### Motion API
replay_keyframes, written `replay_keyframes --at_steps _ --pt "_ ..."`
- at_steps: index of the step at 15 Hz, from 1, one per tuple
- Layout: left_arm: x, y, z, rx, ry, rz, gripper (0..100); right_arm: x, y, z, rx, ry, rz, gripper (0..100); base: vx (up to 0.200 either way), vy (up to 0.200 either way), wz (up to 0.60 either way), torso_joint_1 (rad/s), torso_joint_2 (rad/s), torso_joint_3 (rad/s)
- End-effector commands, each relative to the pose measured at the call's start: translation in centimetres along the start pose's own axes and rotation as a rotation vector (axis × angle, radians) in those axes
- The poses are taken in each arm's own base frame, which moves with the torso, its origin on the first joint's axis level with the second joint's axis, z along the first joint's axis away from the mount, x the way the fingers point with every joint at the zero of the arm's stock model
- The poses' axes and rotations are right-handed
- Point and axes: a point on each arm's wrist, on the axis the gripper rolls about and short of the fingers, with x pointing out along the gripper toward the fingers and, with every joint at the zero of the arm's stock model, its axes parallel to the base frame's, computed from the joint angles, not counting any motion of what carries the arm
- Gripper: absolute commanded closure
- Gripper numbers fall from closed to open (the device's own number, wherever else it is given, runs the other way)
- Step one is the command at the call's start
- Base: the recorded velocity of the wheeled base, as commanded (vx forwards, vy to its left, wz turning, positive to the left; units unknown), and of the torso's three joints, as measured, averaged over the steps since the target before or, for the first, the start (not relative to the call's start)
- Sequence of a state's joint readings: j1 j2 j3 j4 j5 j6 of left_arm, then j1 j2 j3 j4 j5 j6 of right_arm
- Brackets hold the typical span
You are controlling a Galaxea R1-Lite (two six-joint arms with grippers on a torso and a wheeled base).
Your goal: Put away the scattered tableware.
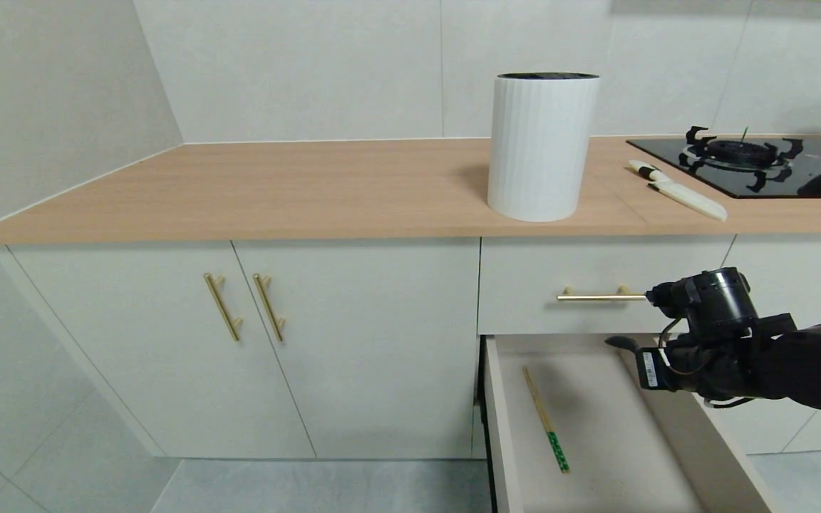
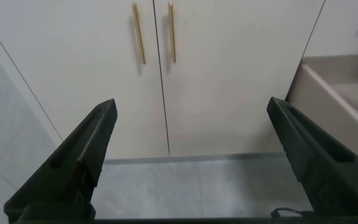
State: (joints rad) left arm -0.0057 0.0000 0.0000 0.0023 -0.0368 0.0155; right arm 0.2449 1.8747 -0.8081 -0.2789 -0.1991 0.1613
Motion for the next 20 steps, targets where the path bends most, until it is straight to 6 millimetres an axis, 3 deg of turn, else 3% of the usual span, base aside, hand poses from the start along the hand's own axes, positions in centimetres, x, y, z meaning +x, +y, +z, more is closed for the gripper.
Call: replay_keyframes --at_steps 1,7,14,17,20 --pt "0.0 0.0 0.0 0.000 0.001 0.000 0 0.3 0.1 -0.2 -0.003 0.010 -0.001 100 0.000 0.000 0.00 -0.149 0.45 0.315" --pt "0.0 0.0 0.0 0.000 0.001 0.000 0 0.5 0.1 -0.3 -0.004 0.015 -0.004 100 0.000 0.000 0.00 -0.094 0.39 0.288" --pt "0.0 0.0 0.0 0.000 0.001 0.000 0 1.5 0.2 -0.2 -0.001 -0.011 -0.025 100 0.000 0.000 0.00 -0.010 0.03 0.012" --pt "0.0 0.0 0.0 0.000 0.001 0.000 0 2.0 1.3 -0.2 -0.014 -0.031 -0.008 100 0.000 0.000 0.00 0.000 0.00 0.000" --pt "0.0 0.0 0.0 0.000 0.001 0.000 0 5.9 2.6 -1.6 -0.023 -0.028 0.000 100 0.000 0.000 0.00 0.000 0.00 0.000"
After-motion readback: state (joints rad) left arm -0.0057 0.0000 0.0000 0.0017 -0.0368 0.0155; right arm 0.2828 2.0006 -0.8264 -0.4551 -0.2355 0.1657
